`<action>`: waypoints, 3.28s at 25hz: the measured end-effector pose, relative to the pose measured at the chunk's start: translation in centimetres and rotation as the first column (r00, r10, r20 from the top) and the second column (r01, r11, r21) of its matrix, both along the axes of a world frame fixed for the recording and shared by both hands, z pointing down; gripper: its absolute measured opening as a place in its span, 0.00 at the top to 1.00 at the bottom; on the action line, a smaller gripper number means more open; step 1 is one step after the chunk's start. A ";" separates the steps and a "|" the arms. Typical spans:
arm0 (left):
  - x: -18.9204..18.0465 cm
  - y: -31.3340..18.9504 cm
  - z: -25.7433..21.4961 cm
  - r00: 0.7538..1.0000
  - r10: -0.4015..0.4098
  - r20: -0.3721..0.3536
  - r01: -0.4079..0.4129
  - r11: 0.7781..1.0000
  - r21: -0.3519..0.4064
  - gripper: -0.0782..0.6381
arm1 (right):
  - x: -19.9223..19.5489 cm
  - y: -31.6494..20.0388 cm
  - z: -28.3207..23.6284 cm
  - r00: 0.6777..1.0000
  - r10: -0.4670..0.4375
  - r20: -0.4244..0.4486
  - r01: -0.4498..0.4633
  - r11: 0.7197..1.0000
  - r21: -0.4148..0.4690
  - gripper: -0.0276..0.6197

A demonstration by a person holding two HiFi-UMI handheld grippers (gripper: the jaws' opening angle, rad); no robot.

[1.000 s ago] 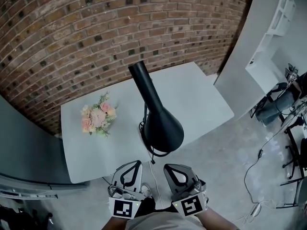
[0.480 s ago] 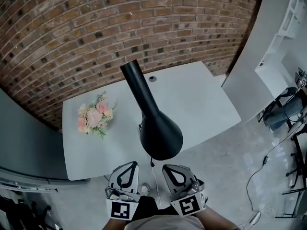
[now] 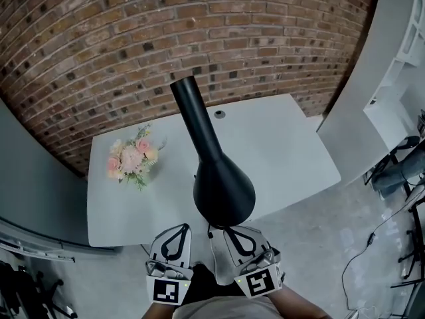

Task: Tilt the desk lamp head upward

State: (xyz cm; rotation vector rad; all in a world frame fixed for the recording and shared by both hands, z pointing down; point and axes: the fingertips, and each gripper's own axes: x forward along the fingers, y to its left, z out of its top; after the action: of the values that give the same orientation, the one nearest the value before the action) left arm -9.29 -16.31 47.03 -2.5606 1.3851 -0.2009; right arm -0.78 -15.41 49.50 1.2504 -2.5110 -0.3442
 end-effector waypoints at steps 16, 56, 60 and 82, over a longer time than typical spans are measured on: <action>-0.1 -1.3 1.5 0.999 0.012 0.052 -0.017 0.996 0.088 0.88 | 0.5 -2.2 -0.8 0.999 0.019 0.046 -0.024 0.992 0.126 0.93; 0.4 0.4 -5.2 0.998 -0.012 0.066 0.012 1.000 0.003 0.88 | 2.0 0.2 -8.3 0.994 0.033 0.109 -0.037 0.999 0.035 0.93; 0.1 0.8 -5.9 0.998 -0.028 0.062 0.027 1.000 0.006 0.88 | 2.1 0.7 -9.3 0.987 0.039 0.154 -0.043 0.999 0.021 0.93; 0.4 1.4 -8.0 0.998 -0.057 -0.006 0.057 0.997 0.042 0.88 | 2.2 2.8 -15.3 0.992 -0.013 0.129 0.002 0.996 0.084 0.93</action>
State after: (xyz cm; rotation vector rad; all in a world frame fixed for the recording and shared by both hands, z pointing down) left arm -8.85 -14.89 39.03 -2.4911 1.4495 -0.1730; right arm 1.42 -12.62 34.19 1.3353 -2.6359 -0.3852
